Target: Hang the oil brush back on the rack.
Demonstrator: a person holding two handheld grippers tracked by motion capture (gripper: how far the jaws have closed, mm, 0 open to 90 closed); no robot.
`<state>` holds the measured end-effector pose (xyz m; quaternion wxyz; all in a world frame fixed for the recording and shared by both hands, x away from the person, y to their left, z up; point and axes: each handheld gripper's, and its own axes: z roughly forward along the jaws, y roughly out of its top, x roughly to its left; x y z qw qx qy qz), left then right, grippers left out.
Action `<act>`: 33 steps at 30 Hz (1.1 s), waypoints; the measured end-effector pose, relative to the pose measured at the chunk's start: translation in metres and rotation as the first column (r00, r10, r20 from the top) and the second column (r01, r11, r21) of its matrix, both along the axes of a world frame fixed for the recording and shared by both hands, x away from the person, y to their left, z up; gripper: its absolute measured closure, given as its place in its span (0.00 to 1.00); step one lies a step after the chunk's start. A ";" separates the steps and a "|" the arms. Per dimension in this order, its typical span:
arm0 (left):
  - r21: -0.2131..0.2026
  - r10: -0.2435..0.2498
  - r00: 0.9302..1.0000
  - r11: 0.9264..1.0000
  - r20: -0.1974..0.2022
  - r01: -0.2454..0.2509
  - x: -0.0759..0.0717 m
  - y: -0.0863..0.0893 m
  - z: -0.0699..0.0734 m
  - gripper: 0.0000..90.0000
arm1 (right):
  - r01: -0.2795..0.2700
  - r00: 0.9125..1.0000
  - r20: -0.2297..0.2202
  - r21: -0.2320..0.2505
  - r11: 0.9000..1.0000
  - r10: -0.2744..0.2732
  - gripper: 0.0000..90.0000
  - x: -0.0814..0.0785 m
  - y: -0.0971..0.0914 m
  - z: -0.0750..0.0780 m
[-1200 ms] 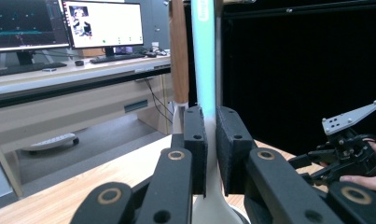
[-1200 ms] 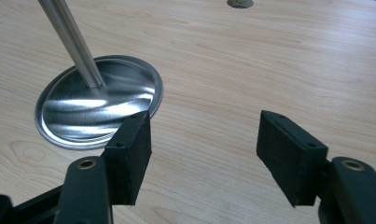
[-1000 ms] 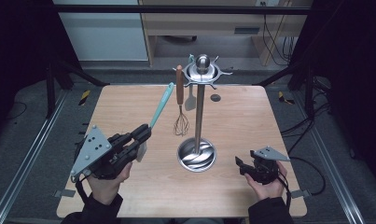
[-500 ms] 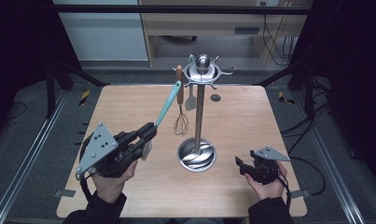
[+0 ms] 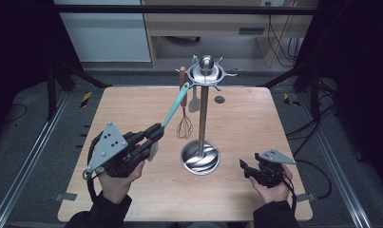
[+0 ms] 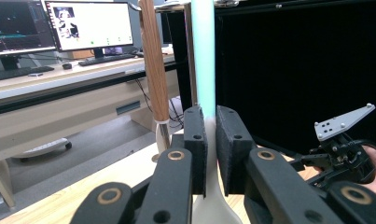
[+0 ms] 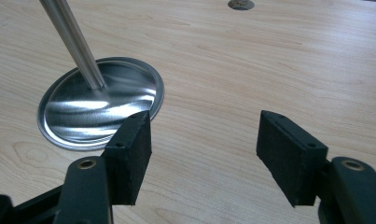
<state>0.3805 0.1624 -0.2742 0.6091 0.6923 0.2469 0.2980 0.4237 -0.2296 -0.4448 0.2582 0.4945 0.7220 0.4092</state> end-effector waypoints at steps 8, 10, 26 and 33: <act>0.015 0.001 1.000 1.000 -0.016 -0.001 0.002 -0.003 -0.001 0.92 | 0.000 1.000 0.001 0.000 1.000 0.000 0.40 0.000 0.000 0.000; 0.020 -0.001 1.000 1.000 -0.022 0.001 0.003 -0.004 -0.002 0.92 | 0.000 1.000 0.001 0.000 1.000 0.000 0.40 0.000 0.000 0.000; 0.048 0.022 0.998 0.999 -0.053 -0.019 0.014 -0.021 -0.007 0.92 | -0.002 1.000 0.001 0.000 1.000 0.002 0.40 0.000 0.000 0.000; 0.050 0.033 0.997 0.998 -0.063 -0.029 0.023 -0.030 -0.013 0.92 | -0.004 1.000 0.003 0.000 1.000 0.004 0.40 0.000 0.000 0.000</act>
